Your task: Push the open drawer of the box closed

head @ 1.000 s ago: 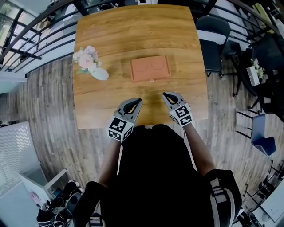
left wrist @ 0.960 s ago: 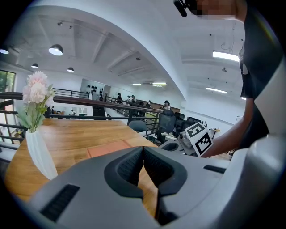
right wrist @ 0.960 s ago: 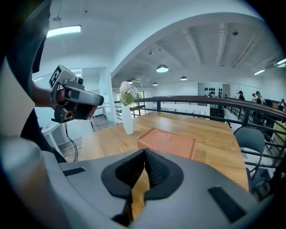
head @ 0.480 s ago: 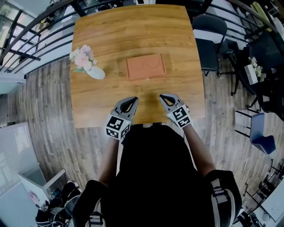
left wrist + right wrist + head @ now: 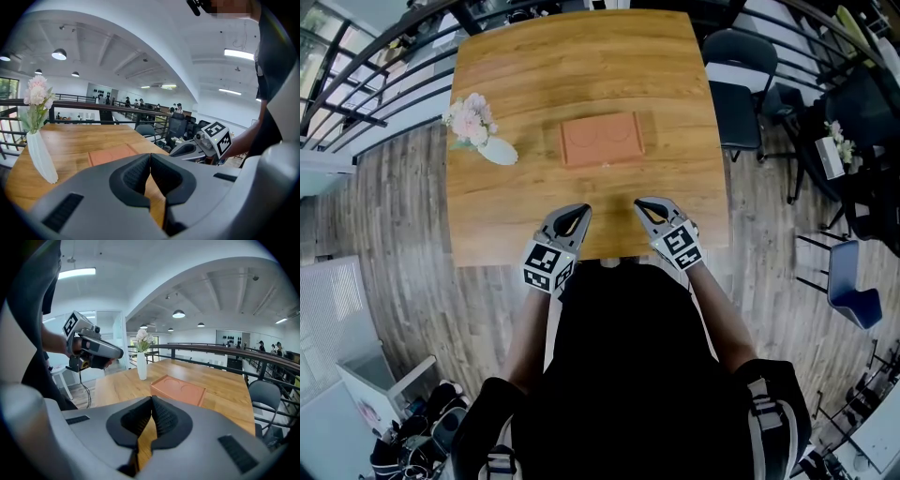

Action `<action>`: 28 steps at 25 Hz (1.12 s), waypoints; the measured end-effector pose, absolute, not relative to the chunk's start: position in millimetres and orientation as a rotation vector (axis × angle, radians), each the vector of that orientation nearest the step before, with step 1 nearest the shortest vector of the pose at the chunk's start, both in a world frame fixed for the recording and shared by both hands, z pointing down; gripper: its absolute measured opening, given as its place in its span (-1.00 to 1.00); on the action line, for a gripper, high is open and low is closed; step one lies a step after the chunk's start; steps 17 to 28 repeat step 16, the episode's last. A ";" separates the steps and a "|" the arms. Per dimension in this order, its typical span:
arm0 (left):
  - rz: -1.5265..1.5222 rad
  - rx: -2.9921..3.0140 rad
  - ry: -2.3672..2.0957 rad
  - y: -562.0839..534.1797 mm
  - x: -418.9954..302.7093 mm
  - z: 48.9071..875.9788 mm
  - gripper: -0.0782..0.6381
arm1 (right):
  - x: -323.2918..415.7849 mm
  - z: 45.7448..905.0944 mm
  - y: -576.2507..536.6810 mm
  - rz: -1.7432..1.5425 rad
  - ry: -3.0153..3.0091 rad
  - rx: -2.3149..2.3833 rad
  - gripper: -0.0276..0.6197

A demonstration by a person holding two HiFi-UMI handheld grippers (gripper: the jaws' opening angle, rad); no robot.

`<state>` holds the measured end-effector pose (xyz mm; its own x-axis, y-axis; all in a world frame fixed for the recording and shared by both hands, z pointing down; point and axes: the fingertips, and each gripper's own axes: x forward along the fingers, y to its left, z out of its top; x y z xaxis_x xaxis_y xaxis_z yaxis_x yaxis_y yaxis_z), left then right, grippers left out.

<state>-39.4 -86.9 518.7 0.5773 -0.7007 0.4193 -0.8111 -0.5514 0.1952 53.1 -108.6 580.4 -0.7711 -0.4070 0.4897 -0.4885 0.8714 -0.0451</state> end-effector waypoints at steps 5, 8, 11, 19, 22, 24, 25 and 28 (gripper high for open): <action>0.427 2.455 -1.233 -84.8 -24.1 516.7 -0.72 | 63.1 574.4 -108.4 0.216 -2.590 0.649 -0.87; 0.432 2.459 -1.237 -81.0 -11.0 514.1 -0.72 | 74.6 574.5 -104.9 0.222 -2.597 0.646 -0.87; 0.442 2.461 -1.243 -76.2 -1.5 512.4 -0.72 | 84.7 573.6 -101.3 0.225 -2.604 0.652 -0.87; 0.454 2.452 -1.256 -67.0 12.3 512.9 -0.72 | 102.2 573.9 -96.0 0.233 -2.606 0.661 -0.87; 0.454 2.452 -1.256 -67.0 12.3 512.9 -0.72 | 102.2 573.9 -96.0 0.233 -2.606 0.661 -0.87; 0.454 2.452 -1.256 -67.0 12.3 512.9 -0.72 | 102.2 573.9 -96.0 0.233 -2.606 0.661 -0.87; 0.454 2.452 -1.256 -67.0 12.3 512.9 -0.72 | 102.2 573.9 -96.0 0.233 -2.606 0.661 -0.87; 0.454 2.452 -1.256 -67.0 12.3 512.9 -0.72 | 102.2 573.9 -96.0 0.233 -2.606 0.661 -0.87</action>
